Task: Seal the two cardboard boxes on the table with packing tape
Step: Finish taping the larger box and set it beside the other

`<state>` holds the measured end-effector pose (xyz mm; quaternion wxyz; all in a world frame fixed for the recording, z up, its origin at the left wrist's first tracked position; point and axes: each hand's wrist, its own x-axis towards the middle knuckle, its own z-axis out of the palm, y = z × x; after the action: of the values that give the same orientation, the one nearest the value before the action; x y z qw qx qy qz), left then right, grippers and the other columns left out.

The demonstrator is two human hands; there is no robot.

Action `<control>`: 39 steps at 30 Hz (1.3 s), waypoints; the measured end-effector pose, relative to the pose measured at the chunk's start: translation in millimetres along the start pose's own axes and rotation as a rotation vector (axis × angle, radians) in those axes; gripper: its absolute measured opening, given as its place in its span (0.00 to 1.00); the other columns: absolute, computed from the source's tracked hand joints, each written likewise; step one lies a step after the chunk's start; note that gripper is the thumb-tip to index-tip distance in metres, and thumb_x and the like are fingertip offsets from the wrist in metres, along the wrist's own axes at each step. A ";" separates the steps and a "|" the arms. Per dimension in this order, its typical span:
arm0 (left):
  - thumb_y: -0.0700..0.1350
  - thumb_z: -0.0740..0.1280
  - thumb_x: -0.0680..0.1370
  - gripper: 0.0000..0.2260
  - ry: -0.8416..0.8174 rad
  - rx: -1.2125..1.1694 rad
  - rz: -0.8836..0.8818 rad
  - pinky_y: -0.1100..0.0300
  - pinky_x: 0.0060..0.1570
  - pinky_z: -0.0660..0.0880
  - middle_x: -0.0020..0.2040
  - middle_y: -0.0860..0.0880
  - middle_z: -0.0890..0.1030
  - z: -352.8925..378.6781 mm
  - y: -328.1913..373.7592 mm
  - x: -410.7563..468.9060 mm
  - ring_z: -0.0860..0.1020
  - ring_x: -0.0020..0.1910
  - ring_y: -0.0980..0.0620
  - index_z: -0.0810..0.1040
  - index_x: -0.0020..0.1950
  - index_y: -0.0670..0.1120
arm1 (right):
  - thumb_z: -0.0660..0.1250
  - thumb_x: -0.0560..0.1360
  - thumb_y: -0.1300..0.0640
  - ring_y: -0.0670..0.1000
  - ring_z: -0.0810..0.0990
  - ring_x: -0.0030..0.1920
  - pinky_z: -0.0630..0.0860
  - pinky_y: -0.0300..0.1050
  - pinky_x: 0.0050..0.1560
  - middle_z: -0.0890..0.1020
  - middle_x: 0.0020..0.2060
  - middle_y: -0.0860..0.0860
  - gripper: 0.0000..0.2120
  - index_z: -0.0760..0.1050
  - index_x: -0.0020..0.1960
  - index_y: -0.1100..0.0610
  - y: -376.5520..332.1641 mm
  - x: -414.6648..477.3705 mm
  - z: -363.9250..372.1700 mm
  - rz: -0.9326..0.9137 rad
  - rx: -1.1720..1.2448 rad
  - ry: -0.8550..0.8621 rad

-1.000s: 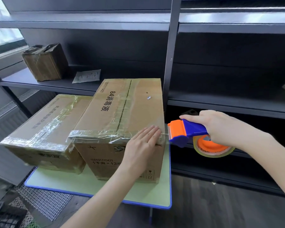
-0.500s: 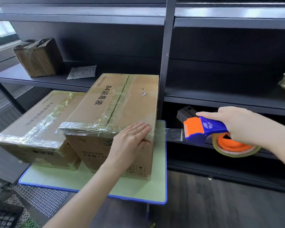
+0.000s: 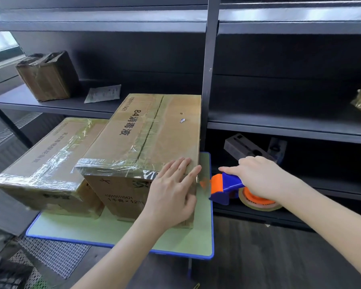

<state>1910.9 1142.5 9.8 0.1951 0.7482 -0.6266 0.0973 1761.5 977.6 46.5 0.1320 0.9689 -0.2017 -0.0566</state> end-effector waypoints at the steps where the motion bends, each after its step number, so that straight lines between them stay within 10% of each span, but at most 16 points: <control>1: 0.44 0.56 0.68 0.25 0.001 -0.004 -0.002 0.48 0.64 0.69 0.62 0.40 0.77 -0.4 1.0 0.8 0.75 0.63 0.41 0.78 0.63 0.43 | 0.52 0.76 0.64 0.54 0.73 0.52 0.61 0.43 0.43 0.73 0.50 0.51 0.32 0.52 0.74 0.40 -3.6 4.8 1.2 0.001 -0.011 -0.010; 9: 0.45 0.55 0.67 0.27 -0.027 0.021 -0.037 0.50 0.67 0.66 0.63 0.42 0.77 -5.8 -2.9 3.2 0.74 0.64 0.44 0.77 0.64 0.43 | 0.54 0.77 0.63 0.56 0.74 0.60 0.65 0.45 0.46 0.76 0.58 0.53 0.28 0.59 0.73 0.44 -11.2 22.7 31.2 0.025 -0.105 -0.291; 21: 0.46 0.57 0.64 0.29 -0.067 0.021 -0.015 0.54 0.67 0.63 0.63 0.45 0.78 -10.8 -7.6 6.1 0.75 0.64 0.47 0.76 0.63 0.39 | 0.60 0.72 0.42 0.55 0.66 0.45 0.64 0.48 0.47 0.66 0.44 0.57 0.44 0.41 0.76 0.61 -13.2 43.8 -30.0 0.477 0.209 0.339; 39: 0.39 0.66 0.68 0.20 0.073 -0.024 -0.014 0.55 0.66 0.66 0.61 0.45 0.79 -30.7 -63.9 -22.4 0.75 0.63 0.49 0.79 0.60 0.39 | 0.69 0.73 0.53 0.57 0.70 0.60 0.57 0.52 0.68 0.74 0.57 0.57 0.35 0.58 0.74 0.61 -74.4 119.2 -26.0 0.097 0.250 0.478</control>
<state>1971.9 1184.2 18.0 0.2276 0.7461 -0.6150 0.1155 1902.4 1001.0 43.9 0.0577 0.9527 -0.2163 0.2056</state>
